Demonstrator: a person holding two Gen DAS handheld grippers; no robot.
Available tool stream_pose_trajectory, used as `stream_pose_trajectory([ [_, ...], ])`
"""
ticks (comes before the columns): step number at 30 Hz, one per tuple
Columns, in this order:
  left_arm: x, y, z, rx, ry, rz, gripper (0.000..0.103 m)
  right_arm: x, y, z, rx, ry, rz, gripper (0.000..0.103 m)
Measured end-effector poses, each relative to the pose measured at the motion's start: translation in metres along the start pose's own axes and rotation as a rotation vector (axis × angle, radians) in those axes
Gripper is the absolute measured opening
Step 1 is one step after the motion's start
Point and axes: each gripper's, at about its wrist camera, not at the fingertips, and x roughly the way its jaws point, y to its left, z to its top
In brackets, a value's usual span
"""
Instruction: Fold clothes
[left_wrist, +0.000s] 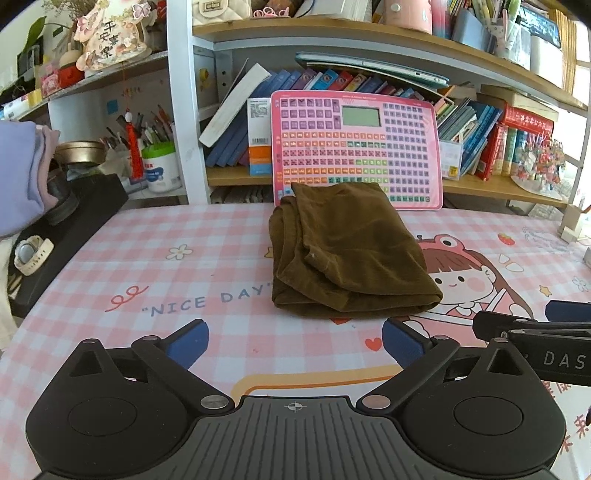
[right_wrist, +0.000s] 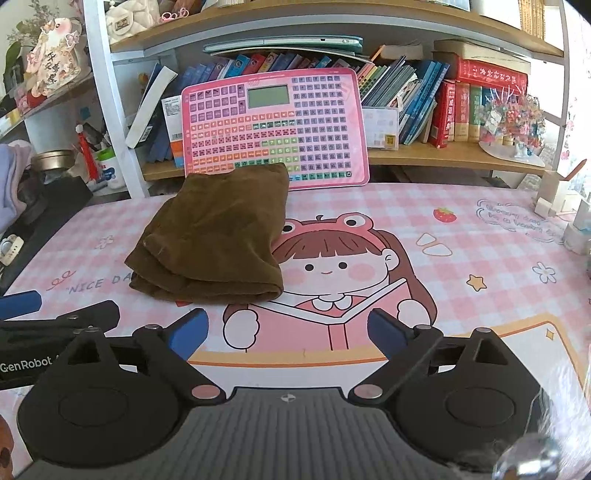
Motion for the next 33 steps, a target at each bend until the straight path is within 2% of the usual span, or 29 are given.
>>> stream_pose_trajectory([
  [33, 0.0080, 0.0018, 0.0002, 0.000, 0.027, -0.019, 0.102, 0.0026, 0.0049, -0.0021, 0.003, 0.020, -0.040, 0.094],
])
